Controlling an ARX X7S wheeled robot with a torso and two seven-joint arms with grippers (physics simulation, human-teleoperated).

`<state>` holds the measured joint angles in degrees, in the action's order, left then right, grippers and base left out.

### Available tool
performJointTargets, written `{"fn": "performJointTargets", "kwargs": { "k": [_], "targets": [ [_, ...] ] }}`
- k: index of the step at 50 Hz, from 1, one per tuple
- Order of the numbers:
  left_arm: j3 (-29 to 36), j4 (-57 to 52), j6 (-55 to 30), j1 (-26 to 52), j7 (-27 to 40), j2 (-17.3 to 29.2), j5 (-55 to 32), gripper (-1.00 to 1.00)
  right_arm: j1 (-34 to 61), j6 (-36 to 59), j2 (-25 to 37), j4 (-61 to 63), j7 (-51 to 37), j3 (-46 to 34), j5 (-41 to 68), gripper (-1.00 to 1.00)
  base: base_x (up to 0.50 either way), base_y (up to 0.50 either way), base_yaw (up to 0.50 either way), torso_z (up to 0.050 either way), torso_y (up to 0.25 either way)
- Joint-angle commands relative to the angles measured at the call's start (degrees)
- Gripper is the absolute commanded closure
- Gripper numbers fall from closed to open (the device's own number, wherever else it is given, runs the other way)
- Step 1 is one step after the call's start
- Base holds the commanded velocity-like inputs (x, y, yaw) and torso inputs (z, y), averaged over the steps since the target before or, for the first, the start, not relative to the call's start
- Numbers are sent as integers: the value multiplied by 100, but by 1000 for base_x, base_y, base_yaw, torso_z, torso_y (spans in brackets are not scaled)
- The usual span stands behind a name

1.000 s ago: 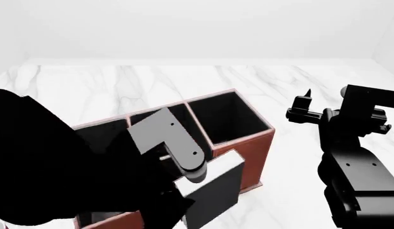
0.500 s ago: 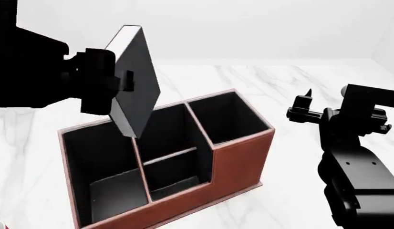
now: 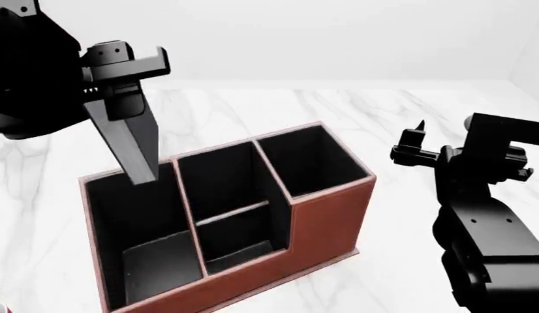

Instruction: Pick up the book and place it in the left compartment of the caddy.

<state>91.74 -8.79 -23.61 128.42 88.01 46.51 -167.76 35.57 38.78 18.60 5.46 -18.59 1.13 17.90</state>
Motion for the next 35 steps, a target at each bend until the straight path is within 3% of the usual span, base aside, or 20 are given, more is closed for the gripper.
{"fn": "performJointTargets", "kwargs": {
  "k": [1,16,35],
  "targets": [
    [469,-24,447,303,71,-153,-77,100,7,-33,-9,-46,-12,-27,4,-100,0,0,0,0,0],
    [1290,-110,278,412,11,-334,14,100,10,-62,-15,-69,-12,-70,21,-100,0,0,0,0,1],
    [1410,-224,267,249,-159,-337,107,100,3,-76,-4,-94,-27,-87,50,-100,0,0,0,1,2]
  ]
}}
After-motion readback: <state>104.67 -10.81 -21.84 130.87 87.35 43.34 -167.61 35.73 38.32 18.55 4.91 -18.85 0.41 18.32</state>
